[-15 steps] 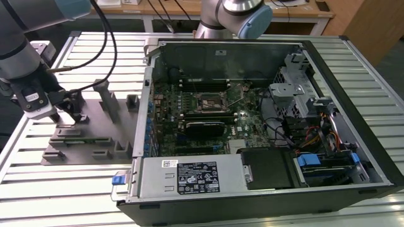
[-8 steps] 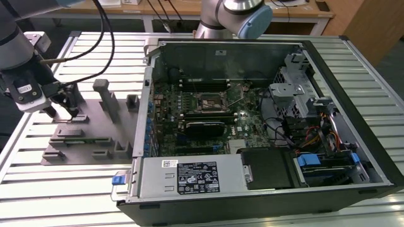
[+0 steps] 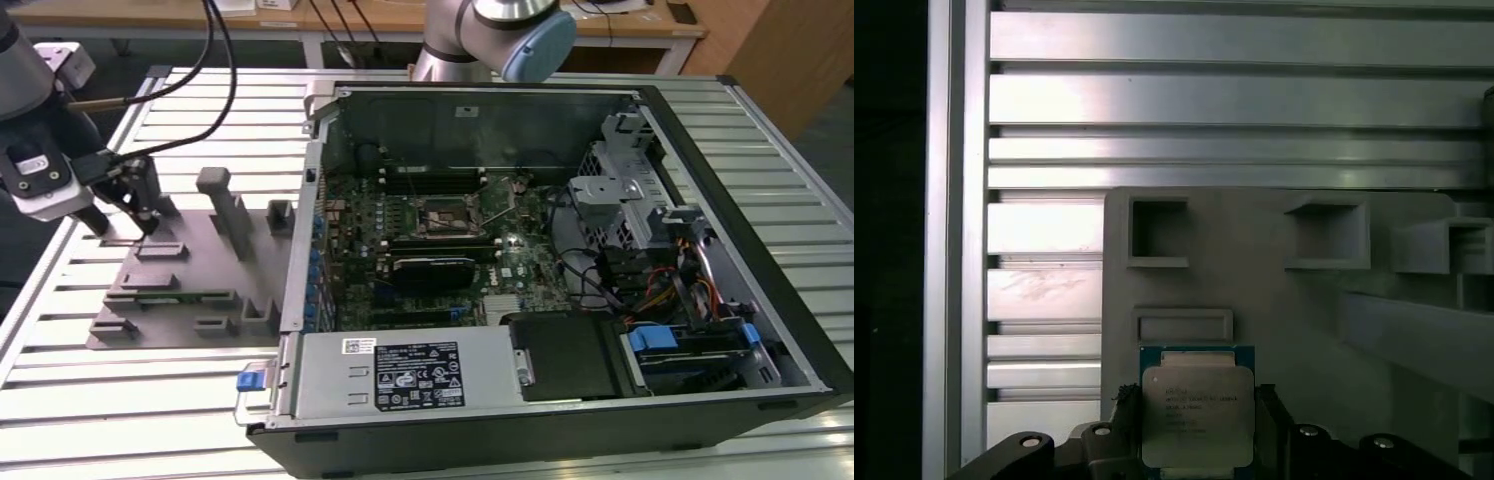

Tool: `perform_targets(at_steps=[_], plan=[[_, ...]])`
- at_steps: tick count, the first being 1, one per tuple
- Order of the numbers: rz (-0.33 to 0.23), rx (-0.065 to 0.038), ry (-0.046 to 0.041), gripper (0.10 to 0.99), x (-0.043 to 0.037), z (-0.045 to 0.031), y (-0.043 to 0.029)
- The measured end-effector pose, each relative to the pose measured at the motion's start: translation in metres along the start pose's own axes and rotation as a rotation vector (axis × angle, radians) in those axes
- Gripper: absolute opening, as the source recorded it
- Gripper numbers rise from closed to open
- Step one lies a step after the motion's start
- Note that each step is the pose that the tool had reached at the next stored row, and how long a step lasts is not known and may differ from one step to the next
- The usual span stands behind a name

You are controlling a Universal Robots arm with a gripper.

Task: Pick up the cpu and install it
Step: 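Pick up the cpu and move it towards the insertion slot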

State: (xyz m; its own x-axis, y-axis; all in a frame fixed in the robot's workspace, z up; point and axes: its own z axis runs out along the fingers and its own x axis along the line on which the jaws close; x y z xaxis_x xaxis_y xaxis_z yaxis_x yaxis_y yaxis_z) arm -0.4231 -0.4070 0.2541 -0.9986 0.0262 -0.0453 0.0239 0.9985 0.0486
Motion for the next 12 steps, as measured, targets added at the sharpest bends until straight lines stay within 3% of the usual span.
perform_targets(at_steps=[12], plan=[[-0.001,0.0,-0.0124,0.541,-0.0017,-0.0392,0.0037]])
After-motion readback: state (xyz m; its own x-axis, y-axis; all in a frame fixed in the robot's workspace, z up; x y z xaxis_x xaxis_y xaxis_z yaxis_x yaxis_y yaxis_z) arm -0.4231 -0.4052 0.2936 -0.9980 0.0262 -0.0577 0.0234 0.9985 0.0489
